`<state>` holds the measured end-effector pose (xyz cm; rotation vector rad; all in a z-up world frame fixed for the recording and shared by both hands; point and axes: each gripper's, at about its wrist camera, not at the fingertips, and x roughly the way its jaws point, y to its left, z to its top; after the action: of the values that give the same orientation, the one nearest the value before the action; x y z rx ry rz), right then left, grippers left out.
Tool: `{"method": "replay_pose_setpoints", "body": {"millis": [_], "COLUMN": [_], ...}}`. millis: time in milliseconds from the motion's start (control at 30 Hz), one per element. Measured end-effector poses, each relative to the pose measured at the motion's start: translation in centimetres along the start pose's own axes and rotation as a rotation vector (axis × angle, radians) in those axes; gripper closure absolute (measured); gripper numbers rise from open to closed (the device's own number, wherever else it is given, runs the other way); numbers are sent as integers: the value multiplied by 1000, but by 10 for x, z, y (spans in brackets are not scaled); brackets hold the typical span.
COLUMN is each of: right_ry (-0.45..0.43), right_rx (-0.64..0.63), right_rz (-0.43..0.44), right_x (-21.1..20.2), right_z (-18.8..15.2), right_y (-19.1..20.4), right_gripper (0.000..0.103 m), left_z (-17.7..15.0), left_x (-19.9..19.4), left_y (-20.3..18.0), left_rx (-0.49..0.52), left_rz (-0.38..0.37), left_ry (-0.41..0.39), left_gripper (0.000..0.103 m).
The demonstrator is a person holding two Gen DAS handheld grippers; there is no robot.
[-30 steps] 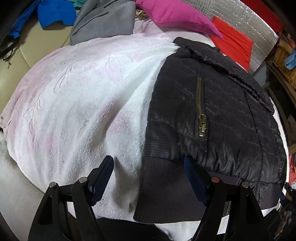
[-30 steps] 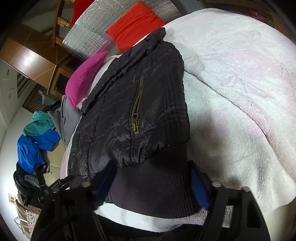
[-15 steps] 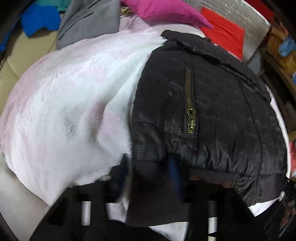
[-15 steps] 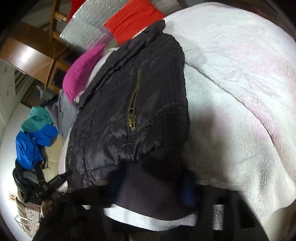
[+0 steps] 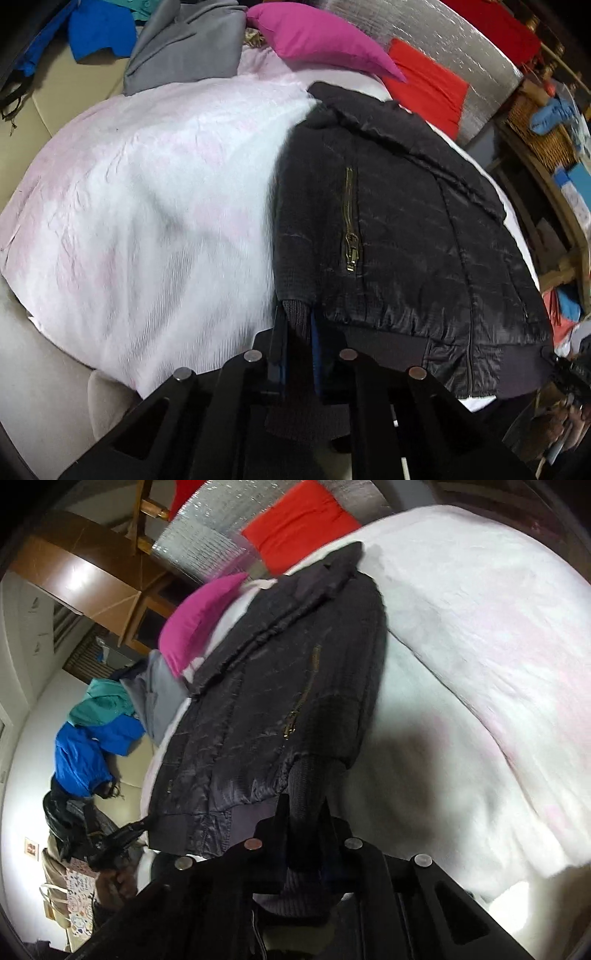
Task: Fold large clothes
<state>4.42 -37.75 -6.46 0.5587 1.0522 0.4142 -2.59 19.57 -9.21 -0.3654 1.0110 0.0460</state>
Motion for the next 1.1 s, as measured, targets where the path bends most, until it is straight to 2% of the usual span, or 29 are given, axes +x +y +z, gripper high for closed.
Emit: {"method": "replay_pose_setpoints", "body": {"millis": [33,67,133,200,367,467,500,533,567,733,800,867,967,1000,1033,1100], "right_ry": [9,7,1,-15,-9,29,44,52,56,11,-9,13,43,48,43,15], "right_rx": [25,66,106,95,67,81,77,66,48,-20,-36,-20,48,64,60,57], "right_rz": [1,16,38,36,24,27,23,13,7,15,11,-7,3,7,-2,2], "right_x": [3,4,6,6,15,30,34,38,38,6,-9,-7,8,12,14,15], "right_z": [-2,-3,-2,-2,0,1,0,0,0,4,6,7,5,5,5,6], "right_y": [-10,-19,-30,-30,-23,-27,-27,-25,-21,0,3,-7,-25,-28,-29,-29], "right_gripper": [91,87,87,83,67,67,70,87,91,94,94,94,90,89,82,60], "left_z": [-3,-3,0,4,3,1,2,2,3,-3,-10,-17,-20,-18,-15,-10], "left_x": [4,8,16,20,19,33,37,38,36,2,0,14,32,32,33,39], "left_y": [-1,-1,5,4,-6,-8,-7,-7,-8,-16,-14,-10,1,2,2,0], "left_rx": [19,22,-26,-64,-9,33,24,21,28,44,31,18,-38,-48,-56,-54], "left_rz": [4,12,1,-20,11,49,50,48,46,-11,-35,-39,-30,-43,-56,-77], "left_ry": [4,8,35,36,21,41,50,50,41,-32,-22,21,66,64,79,89], "left_gripper": [91,88,85,80,75,78,86,88,92,94,94,93,84,77,71,48]}}
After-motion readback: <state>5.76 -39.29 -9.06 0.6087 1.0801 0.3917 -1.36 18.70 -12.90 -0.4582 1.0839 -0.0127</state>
